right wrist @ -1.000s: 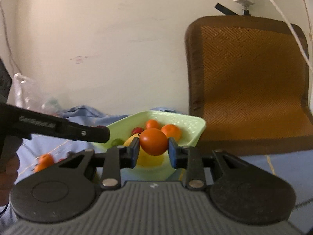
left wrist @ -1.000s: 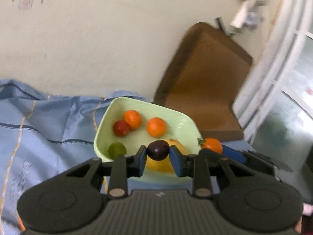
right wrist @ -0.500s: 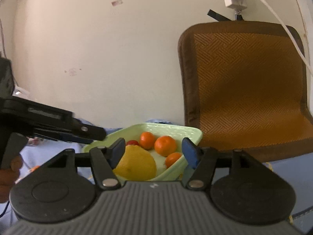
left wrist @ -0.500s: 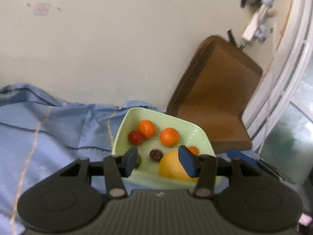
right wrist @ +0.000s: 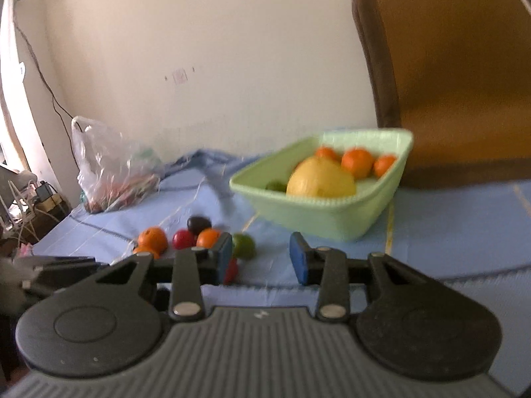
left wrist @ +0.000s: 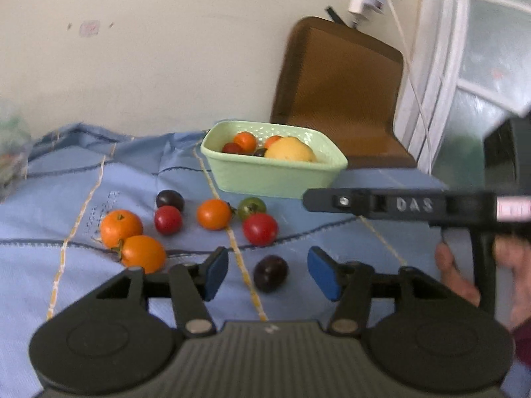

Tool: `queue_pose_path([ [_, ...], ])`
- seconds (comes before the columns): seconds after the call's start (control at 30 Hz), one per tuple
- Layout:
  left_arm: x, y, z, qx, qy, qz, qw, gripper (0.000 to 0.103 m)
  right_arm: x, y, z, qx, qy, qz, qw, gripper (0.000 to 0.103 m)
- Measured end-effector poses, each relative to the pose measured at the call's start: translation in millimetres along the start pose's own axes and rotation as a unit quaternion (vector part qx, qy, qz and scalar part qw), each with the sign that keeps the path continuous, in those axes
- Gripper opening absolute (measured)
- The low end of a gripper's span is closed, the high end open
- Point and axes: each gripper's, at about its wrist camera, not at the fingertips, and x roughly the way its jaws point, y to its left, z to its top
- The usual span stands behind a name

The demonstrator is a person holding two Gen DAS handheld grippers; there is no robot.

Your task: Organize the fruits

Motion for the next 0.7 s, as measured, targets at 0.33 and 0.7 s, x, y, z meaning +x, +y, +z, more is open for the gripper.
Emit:
queue_pose_path([
  [0.33,13,-21,-5,0.065,0.031,0.047,0.9963,0.051,23,19,0,-0.021,0.054,0.035,0.998,0.043],
  [0.7,11,-6,-6,0.018,0.029,0.016,0.9993,0.026,37,25,-4,-0.045,0.09,0.02,0.995,0.031],
])
